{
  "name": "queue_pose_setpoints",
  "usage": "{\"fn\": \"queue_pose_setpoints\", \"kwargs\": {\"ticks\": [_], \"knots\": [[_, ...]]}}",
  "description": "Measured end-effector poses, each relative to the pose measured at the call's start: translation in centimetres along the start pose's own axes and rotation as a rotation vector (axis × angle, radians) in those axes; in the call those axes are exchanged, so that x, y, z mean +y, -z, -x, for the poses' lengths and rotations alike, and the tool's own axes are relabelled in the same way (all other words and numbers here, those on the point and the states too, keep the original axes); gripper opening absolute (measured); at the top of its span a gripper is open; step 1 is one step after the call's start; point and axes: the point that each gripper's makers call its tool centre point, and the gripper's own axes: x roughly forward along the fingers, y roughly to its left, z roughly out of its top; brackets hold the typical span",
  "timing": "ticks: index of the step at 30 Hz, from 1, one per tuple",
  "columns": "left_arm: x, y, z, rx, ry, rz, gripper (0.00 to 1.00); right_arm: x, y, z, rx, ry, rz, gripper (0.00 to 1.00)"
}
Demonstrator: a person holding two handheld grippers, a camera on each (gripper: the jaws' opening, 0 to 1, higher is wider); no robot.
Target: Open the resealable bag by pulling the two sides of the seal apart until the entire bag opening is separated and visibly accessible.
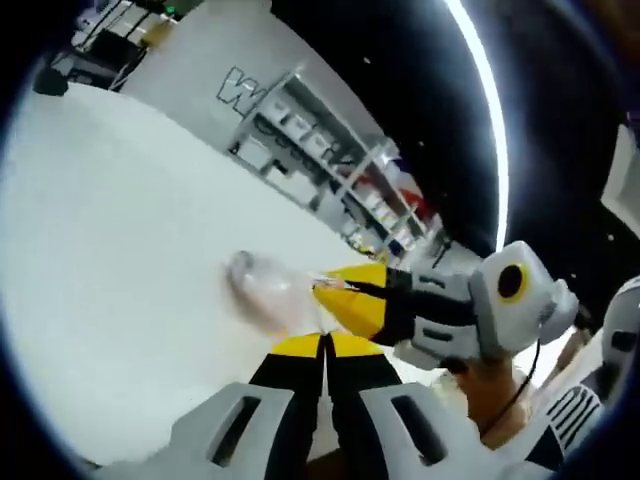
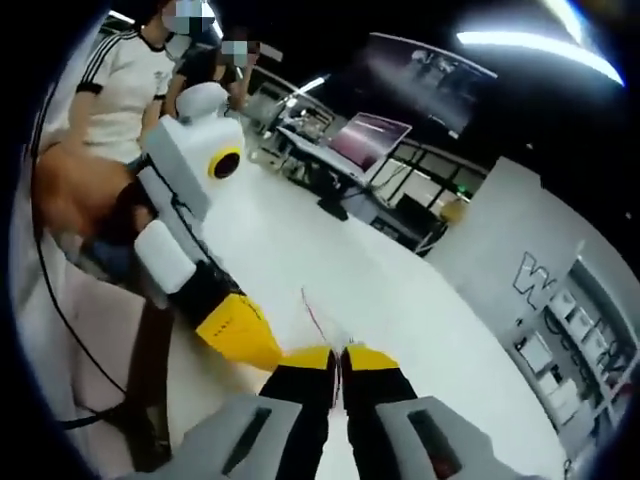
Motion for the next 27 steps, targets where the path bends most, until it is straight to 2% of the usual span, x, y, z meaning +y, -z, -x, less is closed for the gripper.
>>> {"fn": "queue_pose_setpoints", "kwargs": {"ticks": [3,8,11,16,18,23,27], "knots": [[0.5,-0.9,0.1,-0.022,-0.047,-0.163,0.08,-0.9,-0.3,0.3,-0.019,0.05,0.001,0.0],[1.6,-3.4,0.5,-0.086,-0.118,-0.396,0.33,-2.5,-0.9,0.8,-0.052,0.119,-0.018,0.0],[2.0,-4.6,0.3,-0.104,-0.157,-0.506,0.44,-3.1,-1.1,0.9,-0.058,0.132,-0.03,0.0],[2.0,-5.6,-0.9,-0.113,-0.149,-0.544,0.48,-3.4,-1.2,0.9,-0.056,0.133,-0.04,0.0],[2.4,-5.5,-1.4,-0.089,-0.163,-0.574,0.48,-3.3,-1.2,0.9,-0.054,0.125,-0.041,0.0],[2.8,-4.9,-1.5,-0.074,-0.166,-0.568,0.48,-3.2,-1.3,0.9,-0.051,0.11,-0.036,0.0],[3.0,-5.0,-1.5,-0.075,-0.164,-0.583,0.49,-3.7,-1.4,0.9,-0.063,0.105,-0.048,0.0]]}}
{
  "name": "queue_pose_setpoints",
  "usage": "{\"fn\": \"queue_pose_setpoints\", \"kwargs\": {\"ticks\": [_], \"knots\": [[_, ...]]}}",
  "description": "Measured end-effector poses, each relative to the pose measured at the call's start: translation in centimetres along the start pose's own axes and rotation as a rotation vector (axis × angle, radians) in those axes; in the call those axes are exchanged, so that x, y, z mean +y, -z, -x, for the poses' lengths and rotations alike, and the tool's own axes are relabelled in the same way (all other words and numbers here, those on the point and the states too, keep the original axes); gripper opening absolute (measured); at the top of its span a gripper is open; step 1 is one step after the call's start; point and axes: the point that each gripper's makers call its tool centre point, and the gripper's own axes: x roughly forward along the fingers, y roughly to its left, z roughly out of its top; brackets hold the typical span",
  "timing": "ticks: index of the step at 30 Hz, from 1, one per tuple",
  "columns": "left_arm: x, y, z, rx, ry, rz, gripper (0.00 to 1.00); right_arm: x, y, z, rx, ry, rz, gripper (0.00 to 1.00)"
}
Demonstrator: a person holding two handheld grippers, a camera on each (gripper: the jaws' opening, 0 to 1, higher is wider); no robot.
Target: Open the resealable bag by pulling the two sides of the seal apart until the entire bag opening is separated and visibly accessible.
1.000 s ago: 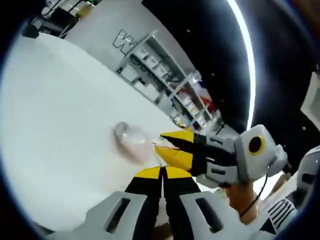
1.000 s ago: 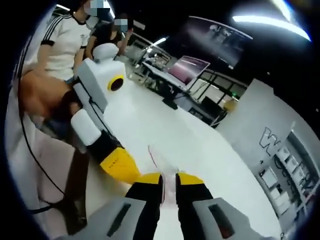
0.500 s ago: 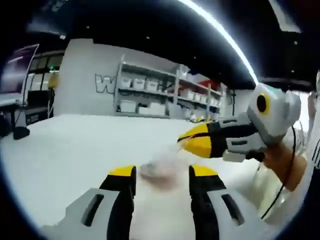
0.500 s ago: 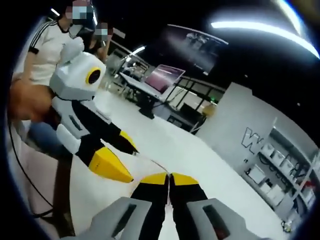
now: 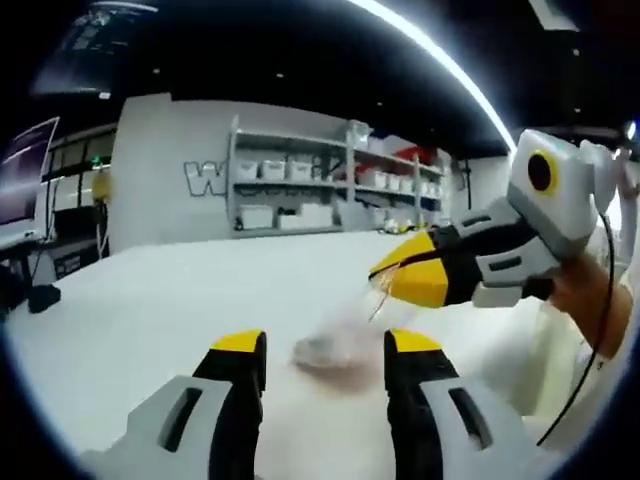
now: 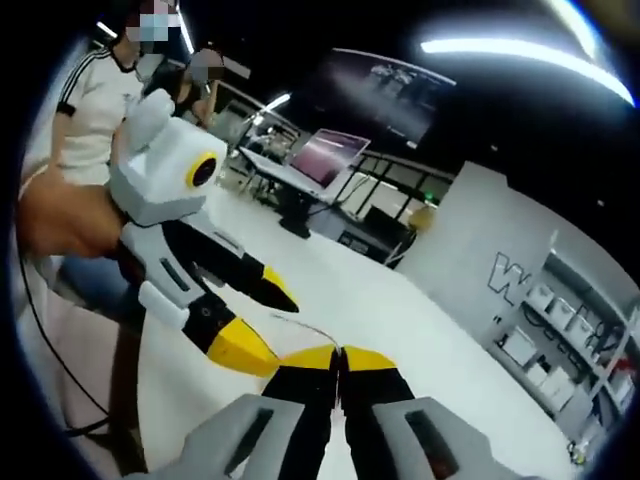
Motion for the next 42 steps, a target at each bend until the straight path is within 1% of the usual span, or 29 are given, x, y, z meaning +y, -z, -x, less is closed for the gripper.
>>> {"fn": "queue_pose_setpoints", "kwargs": {"ticks": [6,8,12,16,18,26,31,36,42], "knots": [[0.5,-0.2,-0.4,-0.001,-0.001,-0.024,0.5,-1.1,-0.4,-0.2,-0.014,0.003,-0.01,0.0],[0.7,-0.3,-0.5,-0.003,0.002,-0.027,0.51,-1.7,-0.6,-0.2,-0.025,0.006,-0.026,0.0],[1.1,-0.5,-0.6,-0.009,0.003,-0.01,0.51,-3.2,-0.9,-0.3,-0.042,0.019,-0.044,0.0],[1.5,-0.8,-0.9,-0.016,0.002,0.008,0.52,-4.9,-1.4,-0.7,-0.073,0.021,-0.083,0.0],[1.5,-0.9,-0.9,-0.018,0.001,0.022,0.52,-5.8,-1.3,-1.0,-0.082,0.024,-0.114,0.0],[1.6,-0.9,-1.3,-0.009,0.0,0.048,0.52,-8.5,-0.8,-2.1,-0.097,0.036,-0.157,0.0],[1.8,-0.3,-1.4,0.009,-0.007,0.056,0.52,-8.9,-0.6,-2.5,-0.099,0.038,-0.165,0.0],[1.8,-0.2,-1.4,0.015,-0.009,0.057,0.52,-8.9,-0.4,-2.9,-0.096,0.027,-0.167,0.0],[1.8,-0.2,-1.3,0.018,-0.009,0.061,0.52,-10.1,0.2,-3.7,-0.083,0.03,-0.155,0.0]]}}
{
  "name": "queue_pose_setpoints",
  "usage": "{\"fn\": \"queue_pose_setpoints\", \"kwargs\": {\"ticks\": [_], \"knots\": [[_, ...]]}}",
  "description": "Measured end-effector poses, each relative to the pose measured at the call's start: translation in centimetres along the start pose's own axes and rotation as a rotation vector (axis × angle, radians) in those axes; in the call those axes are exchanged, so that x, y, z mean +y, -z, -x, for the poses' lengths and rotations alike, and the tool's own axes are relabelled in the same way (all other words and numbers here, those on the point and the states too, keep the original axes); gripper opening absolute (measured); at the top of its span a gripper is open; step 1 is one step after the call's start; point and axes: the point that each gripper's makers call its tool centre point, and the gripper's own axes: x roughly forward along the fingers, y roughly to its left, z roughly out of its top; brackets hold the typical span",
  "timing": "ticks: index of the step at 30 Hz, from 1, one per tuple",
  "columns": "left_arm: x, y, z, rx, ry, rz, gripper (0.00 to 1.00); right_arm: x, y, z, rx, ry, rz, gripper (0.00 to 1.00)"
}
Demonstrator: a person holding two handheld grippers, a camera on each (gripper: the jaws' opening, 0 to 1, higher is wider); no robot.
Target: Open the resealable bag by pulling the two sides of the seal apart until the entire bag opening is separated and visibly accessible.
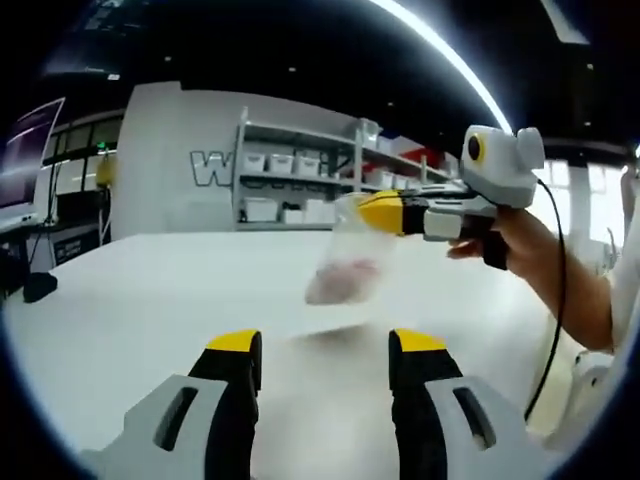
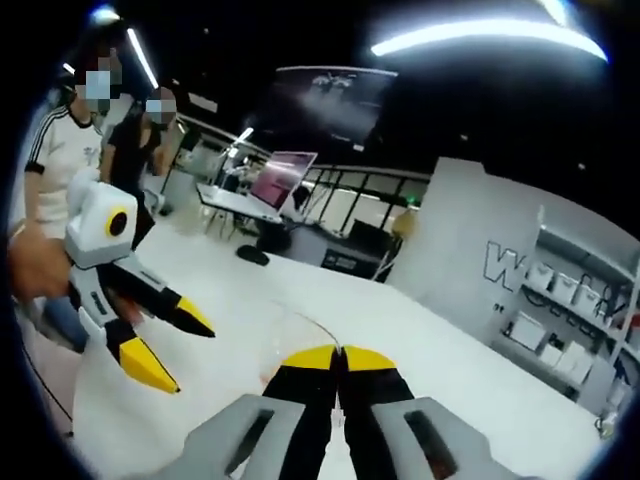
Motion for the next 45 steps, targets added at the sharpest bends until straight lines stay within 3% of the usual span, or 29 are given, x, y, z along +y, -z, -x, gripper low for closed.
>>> {"fn": "queue_pose_setpoints", "kwargs": {"ticks": [13,35,45], "knots": [[-0.1,0.1,0.1,0.003,0.003,0.004,0.52,-4.3,1.1,-2.1,0.033,0.049,0.013,0.0],[-0.2,0.3,-0.1,0.008,0.004,0.008,0.5,-5.1,2.1,-3.1,0.046,0.048,-0.001,0.0],[-0.2,0.3,-0.1,0.009,0.006,0.011,0.5,-6.9,3.4,-4.5,0.076,0.057,-0.018,0.0]]}}
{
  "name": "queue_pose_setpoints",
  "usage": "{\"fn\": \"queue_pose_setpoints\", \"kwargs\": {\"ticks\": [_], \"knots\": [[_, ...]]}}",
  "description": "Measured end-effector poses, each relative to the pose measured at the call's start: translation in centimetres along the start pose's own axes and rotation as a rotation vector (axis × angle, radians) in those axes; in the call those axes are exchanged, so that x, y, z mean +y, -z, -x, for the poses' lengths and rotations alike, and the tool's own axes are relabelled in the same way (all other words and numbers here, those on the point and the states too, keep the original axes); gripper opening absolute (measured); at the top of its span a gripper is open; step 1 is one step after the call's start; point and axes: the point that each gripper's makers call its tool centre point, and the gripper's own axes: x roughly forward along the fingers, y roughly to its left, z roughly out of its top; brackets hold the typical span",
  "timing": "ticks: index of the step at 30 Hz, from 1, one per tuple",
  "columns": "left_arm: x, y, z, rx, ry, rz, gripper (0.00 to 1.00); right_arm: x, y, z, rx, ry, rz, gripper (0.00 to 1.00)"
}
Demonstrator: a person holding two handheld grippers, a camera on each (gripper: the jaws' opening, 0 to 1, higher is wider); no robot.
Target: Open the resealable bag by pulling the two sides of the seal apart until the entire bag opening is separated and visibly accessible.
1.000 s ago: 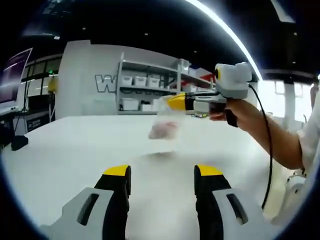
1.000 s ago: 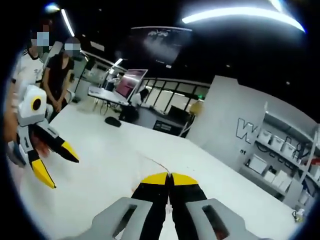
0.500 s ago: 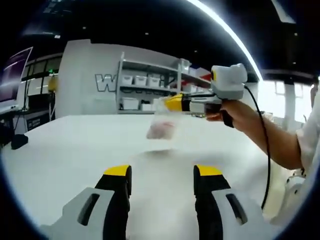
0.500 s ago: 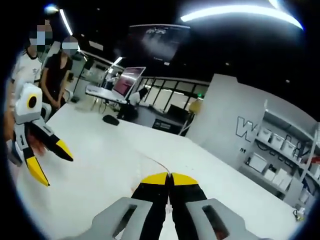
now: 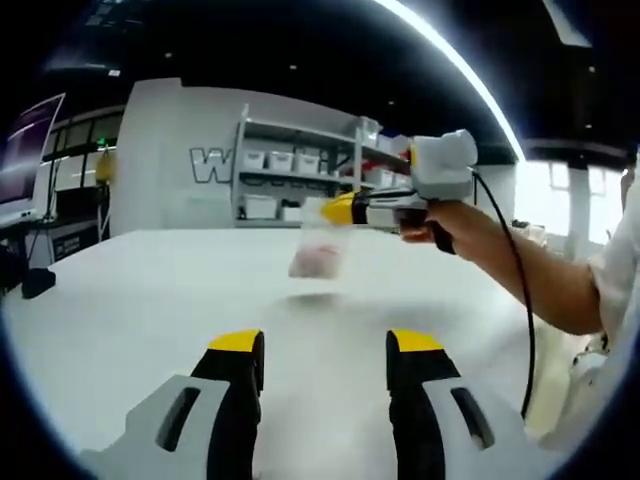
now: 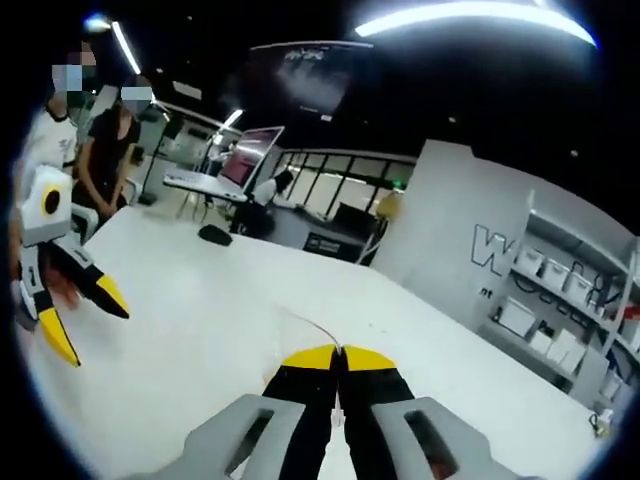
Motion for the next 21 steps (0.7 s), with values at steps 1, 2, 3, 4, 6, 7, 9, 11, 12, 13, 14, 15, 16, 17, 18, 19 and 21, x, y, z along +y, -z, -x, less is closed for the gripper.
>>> {"fn": "queue_pose_setpoints", "kwargs": {"ticks": [1,2,3,4,6,7,9,11,12,13,14,15,16,17,18,19,21], "knots": [[0.0,0.0,0.0,0.0,0.0,0.001,0.5,-0.1,0.1,-0.1,0.001,-0.001,-0.001,0.0],[0.0,0.0,0.0,-0.001,0.0,0.0,0.5,-0.2,0.1,-0.2,0.002,-0.001,-0.005,0.0],[0.0,0.0,0.0,0.0,0.0,0.0,0.5,-0.3,0.2,-0.3,0.006,0.001,-0.006,0.0],[0.0,0.0,0.0,0.001,0.0,0.001,0.5,-0.4,0.3,-0.3,0.006,0.002,-0.007,0.0],[0.0,0.0,0.0,-0.001,0.0,0.003,0.5,-0.6,0.3,-0.5,0.006,0.004,-0.01,0.0],[0.0,0.0,0.1,-0.001,0.001,0.003,0.5,-0.6,0.4,-0.5,0.006,0.005,-0.014,0.0],[0.0,0.0,0.0,-0.001,0.001,0.002,0.5,-0.8,0.4,-0.7,0.005,0.006,-0.012,0.0],[0.0,0.0,0.1,0.0,0.0,0.001,0.5,-0.9,0.5,-0.9,0.008,0.004,-0.013,0.0],[0.0,0.0,0.1,-0.001,0.0,0.001,0.5,-1.0,0.4,-1.0,0.009,0.004,-0.013,0.0],[0.0,-0.1,0.1,-0.001,-0.001,0.002,0.5,-1.1,0.5,-1.0,0.01,0.005,-0.014,0.0],[0.1,-0.1,0.1,-0.002,-0.002,0.003,0.5,-1.1,0.4,-1.0,0.009,0.006,-0.012,0.0],[0.1,-0.1,0.1,-0.001,-0.003,0.003,0.5,-1.2,0.4,-1.1,0.008,0.006,-0.014,0.0],[0.2,0.0,0.1,-0.001,-0.004,0.003,0.5,-1.2,0.3,-1.1,0.007,0.006,-0.013,0.0],[0.2,0.0,0.1,0.0,-0.004,0.003,0.5,-1.3,0.3,-1.2,0.008,0.007,-0.012,0.0],[0.2,0.0,0.0,0.0,-0.004,0.002,0.5,-1.3,0.3,-1.2,0.008,0.007,-0.011,0.0],[0.2,0.0,0.0,0.0,-0.004,0.001,0.5,-1.4,0.3,-1.3,0.008,0.007,-0.013,0.0],[0.2,0.0,0.1,0.001,-0.004,0.002,0.5,-1.5,0.4,-1.5,0.011,0.008,-0.012,0.0]]}}
